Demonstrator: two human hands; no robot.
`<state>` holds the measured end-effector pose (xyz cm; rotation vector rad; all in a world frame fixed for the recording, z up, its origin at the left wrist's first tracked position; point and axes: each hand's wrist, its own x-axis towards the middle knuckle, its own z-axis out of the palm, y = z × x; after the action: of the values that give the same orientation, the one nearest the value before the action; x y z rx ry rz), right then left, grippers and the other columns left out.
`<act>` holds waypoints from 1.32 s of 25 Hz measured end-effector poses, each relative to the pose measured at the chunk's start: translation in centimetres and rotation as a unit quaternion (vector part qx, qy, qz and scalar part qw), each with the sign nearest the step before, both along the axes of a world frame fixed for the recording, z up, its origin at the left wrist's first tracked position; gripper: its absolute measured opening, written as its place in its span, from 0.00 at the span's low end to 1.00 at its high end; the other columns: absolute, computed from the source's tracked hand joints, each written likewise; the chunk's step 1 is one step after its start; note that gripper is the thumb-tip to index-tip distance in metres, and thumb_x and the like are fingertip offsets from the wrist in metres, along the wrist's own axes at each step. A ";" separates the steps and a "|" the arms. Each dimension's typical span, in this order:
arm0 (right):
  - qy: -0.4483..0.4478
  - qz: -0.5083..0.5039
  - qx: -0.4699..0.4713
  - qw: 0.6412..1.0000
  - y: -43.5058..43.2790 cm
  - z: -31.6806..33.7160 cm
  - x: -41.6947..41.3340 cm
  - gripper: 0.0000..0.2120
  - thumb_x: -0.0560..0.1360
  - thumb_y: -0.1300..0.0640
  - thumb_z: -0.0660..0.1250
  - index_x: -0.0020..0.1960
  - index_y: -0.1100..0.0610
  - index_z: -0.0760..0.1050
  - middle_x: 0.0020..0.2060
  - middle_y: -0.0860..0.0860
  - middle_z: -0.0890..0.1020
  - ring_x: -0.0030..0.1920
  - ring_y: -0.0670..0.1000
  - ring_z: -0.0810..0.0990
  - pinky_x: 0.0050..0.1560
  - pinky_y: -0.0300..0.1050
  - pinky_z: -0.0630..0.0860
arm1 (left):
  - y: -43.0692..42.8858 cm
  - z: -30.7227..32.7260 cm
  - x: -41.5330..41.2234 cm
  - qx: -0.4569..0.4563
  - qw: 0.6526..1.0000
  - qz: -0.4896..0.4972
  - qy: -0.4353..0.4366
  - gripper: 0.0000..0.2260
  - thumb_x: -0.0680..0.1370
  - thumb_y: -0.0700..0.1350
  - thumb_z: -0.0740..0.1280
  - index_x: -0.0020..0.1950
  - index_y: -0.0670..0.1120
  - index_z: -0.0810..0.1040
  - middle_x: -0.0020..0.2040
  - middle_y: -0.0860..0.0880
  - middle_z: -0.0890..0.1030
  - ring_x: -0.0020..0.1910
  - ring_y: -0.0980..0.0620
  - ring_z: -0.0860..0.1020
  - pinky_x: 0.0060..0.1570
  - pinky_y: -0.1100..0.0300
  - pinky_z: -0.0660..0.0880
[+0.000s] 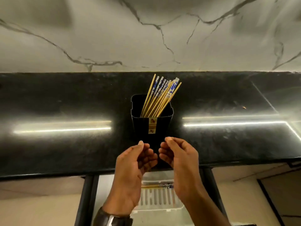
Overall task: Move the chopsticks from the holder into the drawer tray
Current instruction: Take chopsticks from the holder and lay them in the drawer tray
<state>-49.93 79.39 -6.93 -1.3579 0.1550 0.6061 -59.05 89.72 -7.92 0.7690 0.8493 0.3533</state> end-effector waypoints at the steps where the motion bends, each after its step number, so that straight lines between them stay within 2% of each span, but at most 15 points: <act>1: -0.036 0.003 0.004 0.999 1.1 1.3 1.2 0.05 0.80 0.58 0.69 0.53 0.57 0.84 0.43 0.56 0.88 0.43 0.52 0.88 0.43 0.41 0.84 | 0.8 1.4 0.9 0.039 0.999 -0.008 -0.028 0.13 0.84 0.48 0.65 0.52 0.43 0.88 0.49 0.40 0.88 0.49 0.44 0.88 0.46 0.56 0.84; 4: -0.151 -0.020 -0.022 0.988 4.4 3.6 5.2 0.03 0.79 0.58 0.71 0.52 0.54 0.83 0.43 0.53 0.88 0.43 0.50 0.87 0.46 0.43 0.85 | 3.1 4.8 4.4 0.086 0.991 0.006 -0.099 0.13 0.86 0.46 0.61 0.57 0.42 0.84 0.53 0.40 0.88 0.53 0.44 0.87 0.50 0.55 0.84; 6: -0.218 -0.060 -0.076 0.971 6.3 4.0 7.9 0.05 0.77 0.58 0.73 0.53 0.53 0.82 0.45 0.50 0.86 0.46 0.48 0.86 0.48 0.44 0.85 | 4.6 6.2 6.6 0.098 0.987 0.017 -0.122 0.13 0.86 0.45 0.60 0.61 0.42 0.82 0.55 0.41 0.87 0.55 0.45 0.87 0.55 0.53 0.83; 9: -0.275 -0.114 -0.170 0.939 8.4 3.9 11.4 0.16 0.74 0.57 0.77 0.60 0.53 0.79 0.51 0.49 0.84 0.49 0.48 0.84 0.54 0.47 0.84 | 6.1 6.7 8.9 0.108 0.988 0.020 -0.112 0.13 0.86 0.45 0.61 0.66 0.43 0.80 0.58 0.44 0.87 0.58 0.48 0.86 0.58 0.54 0.81; 11: -0.263 -0.108 -0.228 0.931 9.3 3.5 13.2 0.27 0.72 0.53 0.79 0.68 0.56 0.75 0.57 0.51 0.82 0.54 0.50 0.83 0.57 0.48 0.82 | 6.6 6.4 10.0 0.110 0.989 0.008 -0.100 0.13 0.86 0.46 0.61 0.65 0.45 0.80 0.57 0.45 0.87 0.57 0.50 0.86 0.55 0.57 0.82; 12: -0.253 -0.094 -0.250 0.930 9.7 3.2 13.9 0.29 0.71 0.50 0.79 0.69 0.57 0.75 0.58 0.52 0.82 0.54 0.51 0.83 0.57 0.50 0.82 | 6.7 6.2 10.4 0.110 0.990 0.004 -0.091 0.12 0.85 0.46 0.61 0.64 0.45 0.81 0.56 0.46 0.88 0.56 0.50 0.86 0.52 0.59 0.82; 14: -0.245 -0.063 -0.276 0.927 10.1 2.8 14.7 0.22 0.72 0.48 0.78 0.60 0.57 0.79 0.53 0.52 0.86 0.49 0.51 0.85 0.53 0.51 0.83 | 6.8 5.4 11.0 0.112 0.991 0.000 -0.068 0.11 0.85 0.46 0.61 0.62 0.46 0.82 0.53 0.47 0.89 0.54 0.50 0.87 0.50 0.59 0.82; 16: -0.255 -0.036 -0.302 0.918 10.5 2.6 15.3 0.14 0.73 0.47 0.77 0.50 0.56 0.82 0.47 0.52 0.87 0.44 0.51 0.86 0.50 0.51 0.84 | 6.9 4.5 11.3 0.110 0.992 0.002 -0.058 0.11 0.86 0.46 0.61 0.61 0.45 0.82 0.54 0.45 0.88 0.55 0.48 0.86 0.52 0.57 0.82; 19: -0.270 -0.033 -0.323 0.906 10.9 2.8 15.8 0.09 0.75 0.51 0.75 0.45 0.56 0.80 0.46 0.53 0.87 0.44 0.52 0.86 0.49 0.51 0.85 | 7.1 3.9 11.4 0.107 0.992 0.007 -0.064 0.11 0.86 0.44 0.61 0.59 0.44 0.82 0.53 0.44 0.88 0.55 0.47 0.86 0.52 0.56 0.82; 23: -0.301 -0.042 -0.348 0.887 10.9 3.6 15.8 0.07 0.77 0.54 0.71 0.47 0.58 0.83 0.44 0.54 0.86 0.43 0.53 0.86 0.47 0.53 0.85 | 7.4 4.0 11.5 0.100 0.993 0.001 -0.065 0.12 0.86 0.44 0.60 0.60 0.44 0.82 0.56 0.42 0.87 0.57 0.45 0.85 0.58 0.53 0.82; 25: -0.334 -0.040 -0.354 0.873 10.7 4.0 15.5 0.08 0.78 0.54 0.71 0.47 0.59 0.83 0.43 0.54 0.86 0.41 0.53 0.85 0.45 0.53 0.85 | 7.4 4.0 11.4 0.097 0.993 -0.004 -0.070 0.13 0.86 0.43 0.59 0.60 0.43 0.82 0.57 0.42 0.86 0.58 0.45 0.85 0.57 0.54 0.82; 29: -0.350 -0.034 -0.340 0.872 9.8 5.0 14.8 0.08 0.79 0.52 0.71 0.49 0.57 0.82 0.43 0.51 0.86 0.41 0.51 0.85 0.46 0.54 0.85 | 7.2 4.0 11.4 0.109 0.991 0.000 -0.072 0.12 0.86 0.40 0.60 0.61 0.42 0.82 0.57 0.42 0.86 0.59 0.45 0.84 0.60 0.53 0.81; 31: -0.391 -0.042 -0.334 0.856 9.2 5.9 14.3 0.08 0.79 0.52 0.71 0.49 0.58 0.81 0.42 0.51 0.85 0.41 0.51 0.85 0.45 0.53 0.85 | 6.9 4.2 11.2 0.141 0.988 -0.012 -0.065 0.11 0.85 0.39 0.62 0.61 0.43 0.82 0.58 0.44 0.86 0.60 0.46 0.84 0.61 0.54 0.81; 33: -0.465 -0.040 -0.295 0.834 8.4 7.6 13.4 0.09 0.80 0.53 0.70 0.50 0.59 0.81 0.42 0.51 0.85 0.40 0.50 0.86 0.43 0.49 0.84 | 6.4 4.6 10.9 0.224 0.972 -0.035 -0.064 0.10 0.84 0.39 0.64 0.64 0.44 0.82 0.62 0.46 0.85 0.64 0.48 0.82 0.64 0.54 0.79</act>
<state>-36.51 87.82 0.63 -2.0960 -0.4310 -0.2641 -48.14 96.10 -3.36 1.1785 0.6229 0.5350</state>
